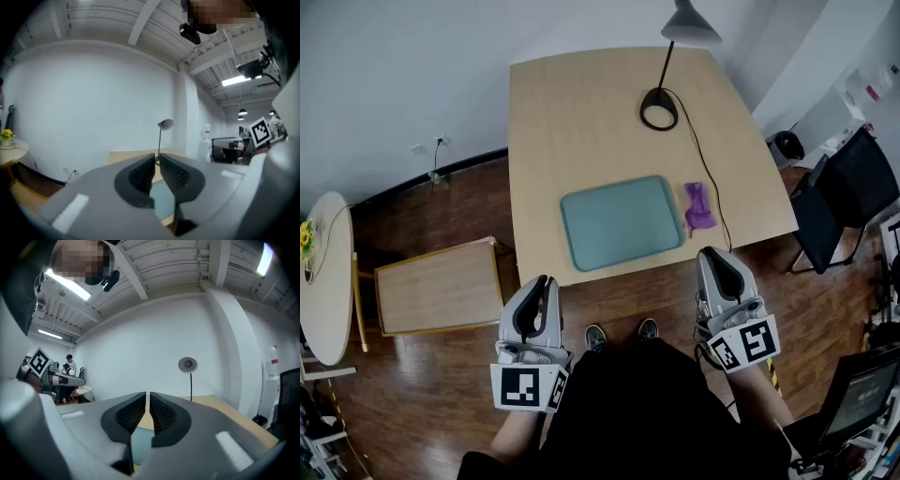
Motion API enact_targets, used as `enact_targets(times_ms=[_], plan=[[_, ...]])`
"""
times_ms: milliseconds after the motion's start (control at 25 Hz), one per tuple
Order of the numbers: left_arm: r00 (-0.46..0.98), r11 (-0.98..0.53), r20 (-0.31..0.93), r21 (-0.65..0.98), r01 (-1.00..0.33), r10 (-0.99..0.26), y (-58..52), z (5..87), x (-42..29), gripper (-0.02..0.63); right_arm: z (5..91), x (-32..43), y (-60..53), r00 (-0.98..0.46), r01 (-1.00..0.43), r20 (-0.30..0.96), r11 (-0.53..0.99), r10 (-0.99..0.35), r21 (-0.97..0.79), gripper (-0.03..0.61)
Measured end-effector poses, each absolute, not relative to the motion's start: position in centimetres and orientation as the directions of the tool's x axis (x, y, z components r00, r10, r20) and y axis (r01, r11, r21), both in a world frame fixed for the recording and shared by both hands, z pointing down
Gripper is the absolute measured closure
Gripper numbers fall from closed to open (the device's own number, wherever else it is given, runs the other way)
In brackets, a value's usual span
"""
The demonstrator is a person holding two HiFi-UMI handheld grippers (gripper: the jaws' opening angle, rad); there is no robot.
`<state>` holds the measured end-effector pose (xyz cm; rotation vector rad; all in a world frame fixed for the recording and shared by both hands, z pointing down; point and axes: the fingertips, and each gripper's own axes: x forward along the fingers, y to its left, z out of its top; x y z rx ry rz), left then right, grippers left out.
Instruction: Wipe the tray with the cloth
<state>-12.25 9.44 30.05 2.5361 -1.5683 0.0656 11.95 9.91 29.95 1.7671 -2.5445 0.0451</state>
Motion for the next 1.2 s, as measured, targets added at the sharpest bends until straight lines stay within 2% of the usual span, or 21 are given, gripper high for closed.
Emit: enact_targets(times_ms=[160, 320, 480, 600, 800, 920, 1120, 1200], plan=[[0.456, -0.443, 0.165, 0.114, -0.889, -0.874, 8.0, 31.7, -13.3, 0.485, 30.8, 10.9, 8.7, -0.340, -0.940, 0.070, 0.341, -0.938, 0.011, 0.504], [0.450, -0.434, 0.232, 0.118, -0.893, -0.863, 6.2, 34.5, -13.4, 0.472, 33.6, 13.1, 6.7, -0.307, -0.951, 0.139, 0.309, -0.941, -0.006, 0.460], [0.425, -0.408, 0.309, 0.121, -0.905, -0.851, 3.3, 38.8, -13.5, 0.448, 38.7, 19.0, 2.6, -0.227, -0.974, 0.235, 0.222, -0.945, -0.050, 0.403], [0.391, -0.366, 0.390, 0.138, -0.920, -0.834, 1.0, 42.7, -13.4, 0.445, 44.4, 23.8, -0.9, -0.174, -0.985, 0.346, 0.162, -0.922, -0.065, 0.386], [0.316, -0.256, 0.533, 0.185, -0.949, -0.785, -1.8, 49.0, -13.0, 0.441, 55.0, 28.6, -5.3, -0.180, -0.984, 0.577, 0.136, -0.796, -0.119, 0.308], [0.280, -0.183, 0.625, 0.216, -0.959, -0.729, -2.1, 53.2, -12.9, 0.425, 59.5, 29.8, -6.5, -0.188, -0.981, 0.677, 0.164, -0.712, -0.100, 0.299], [0.222, -0.105, 0.735, 0.203, -0.974, -0.641, -2.1, 58.4, -14.0, 0.420, 63.4, 29.1, -8.1, -0.225, -0.970, 0.764, 0.215, -0.605, -0.116, 0.302], [0.219, -0.110, 0.760, 0.192, -0.975, -0.612, -2.0, 59.8, -14.2, 0.420, 64.6, 28.8, -8.0, -0.222, -0.968, 0.794, 0.228, -0.566, -0.108, 0.335]])
